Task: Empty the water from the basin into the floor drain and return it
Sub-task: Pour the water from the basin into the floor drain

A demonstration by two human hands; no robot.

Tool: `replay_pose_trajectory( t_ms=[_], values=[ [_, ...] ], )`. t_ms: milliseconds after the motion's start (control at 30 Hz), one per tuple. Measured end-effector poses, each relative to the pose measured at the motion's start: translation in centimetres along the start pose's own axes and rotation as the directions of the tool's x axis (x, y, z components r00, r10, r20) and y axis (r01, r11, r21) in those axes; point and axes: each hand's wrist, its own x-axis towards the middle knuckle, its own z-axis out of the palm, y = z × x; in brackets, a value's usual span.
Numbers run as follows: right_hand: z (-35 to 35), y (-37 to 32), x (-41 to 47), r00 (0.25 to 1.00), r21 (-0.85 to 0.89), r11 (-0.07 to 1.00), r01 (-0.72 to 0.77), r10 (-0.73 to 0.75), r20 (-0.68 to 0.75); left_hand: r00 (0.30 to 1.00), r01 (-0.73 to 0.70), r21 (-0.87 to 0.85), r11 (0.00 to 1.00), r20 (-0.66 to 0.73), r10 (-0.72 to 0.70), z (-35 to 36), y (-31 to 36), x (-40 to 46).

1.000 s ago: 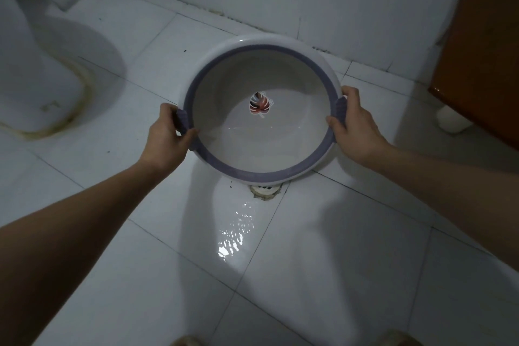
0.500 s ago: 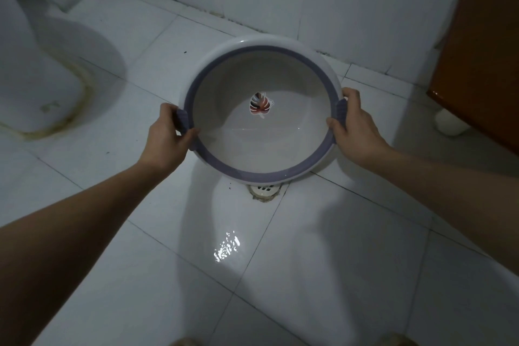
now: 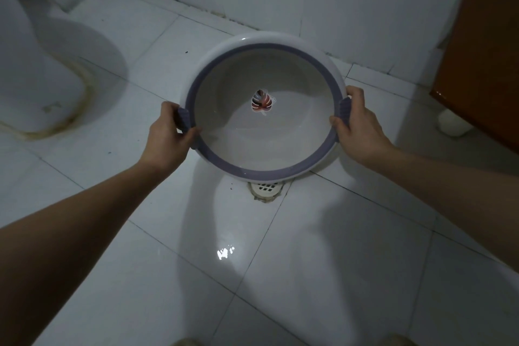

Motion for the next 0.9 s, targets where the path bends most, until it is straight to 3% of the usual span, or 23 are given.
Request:
replay_pose_trajectory(
  t_ms=[500,900],
  values=[
    [0.1,0.8,-0.1,0.999,0.012,0.999,0.045,-0.045,-0.013,0.999,-0.025,0.044,0.999,0.021,0.025,-0.2,0.3,-0.5],
    [0.1,1.2,-0.1,0.994,0.03,0.994,0.109,-0.109,-0.018,0.999,0.002,-0.027,1.0,0.038,-0.001,-0.7,0.1,-1.3]
  ],
)
